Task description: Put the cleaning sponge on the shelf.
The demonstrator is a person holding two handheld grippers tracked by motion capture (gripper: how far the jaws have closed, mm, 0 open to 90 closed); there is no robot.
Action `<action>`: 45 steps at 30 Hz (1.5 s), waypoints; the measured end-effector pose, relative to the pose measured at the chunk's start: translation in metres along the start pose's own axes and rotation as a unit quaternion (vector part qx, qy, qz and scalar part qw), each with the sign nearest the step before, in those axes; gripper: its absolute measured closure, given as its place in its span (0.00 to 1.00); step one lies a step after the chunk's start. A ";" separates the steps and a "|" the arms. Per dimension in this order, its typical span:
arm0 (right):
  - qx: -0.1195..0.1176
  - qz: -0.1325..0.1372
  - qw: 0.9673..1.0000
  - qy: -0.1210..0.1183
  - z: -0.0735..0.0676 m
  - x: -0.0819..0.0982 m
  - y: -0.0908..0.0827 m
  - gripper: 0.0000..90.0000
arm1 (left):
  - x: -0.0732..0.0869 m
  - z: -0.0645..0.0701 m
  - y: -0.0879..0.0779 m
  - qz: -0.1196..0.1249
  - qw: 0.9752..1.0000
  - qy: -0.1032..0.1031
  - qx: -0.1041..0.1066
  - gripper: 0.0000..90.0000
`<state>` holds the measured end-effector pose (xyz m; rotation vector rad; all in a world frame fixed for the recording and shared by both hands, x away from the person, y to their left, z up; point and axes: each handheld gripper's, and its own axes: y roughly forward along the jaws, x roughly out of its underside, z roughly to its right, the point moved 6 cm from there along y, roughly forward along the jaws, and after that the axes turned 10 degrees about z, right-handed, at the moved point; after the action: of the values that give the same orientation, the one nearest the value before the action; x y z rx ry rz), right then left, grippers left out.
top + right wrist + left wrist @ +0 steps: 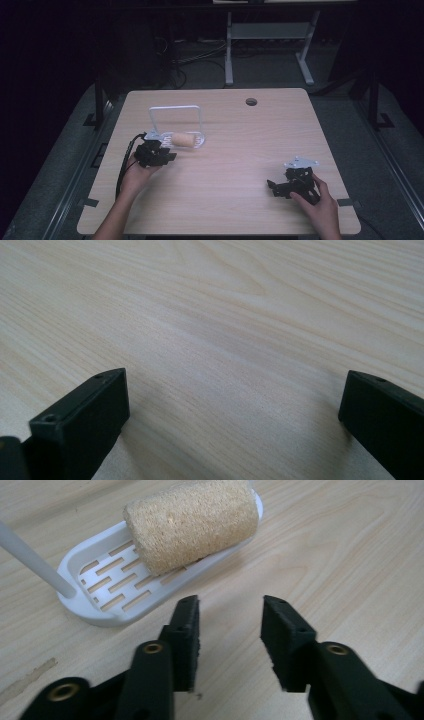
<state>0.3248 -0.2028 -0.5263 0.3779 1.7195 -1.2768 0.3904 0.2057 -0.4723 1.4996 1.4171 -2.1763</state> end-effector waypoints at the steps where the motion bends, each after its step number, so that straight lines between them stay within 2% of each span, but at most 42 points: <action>1: 0.000 0.000 1.000 0.000 0.000 0.000 0.000 0.00 | 0.000 0.000 -0.001 -0.001 1.000 0.002 -0.001 0.61; 6: 0.000 0.000 1.000 0.000 0.000 0.000 0.000 0.00 | 0.005 0.004 -0.006 0.003 1.000 0.006 -0.006 0.43; 15: 0.000 0.000 1.000 0.000 0.000 0.000 0.000 0.00 | 0.011 0.010 -0.019 0.016 1.000 0.015 -0.009 0.27; 31: 0.000 0.000 1.000 0.000 0.000 0.000 0.000 0.00 | 0.032 0.019 -0.040 0.029 0.999 0.023 -0.005 0.21; 45: 0.000 0.000 1.000 0.000 0.000 0.000 0.000 0.00 | 0.055 0.027 -0.053 0.025 0.999 0.030 -0.003 0.19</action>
<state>0.3248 -0.2028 -0.5262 0.3778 1.7193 -1.2768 0.3153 0.2340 -0.4821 1.5943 1.3864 -2.1134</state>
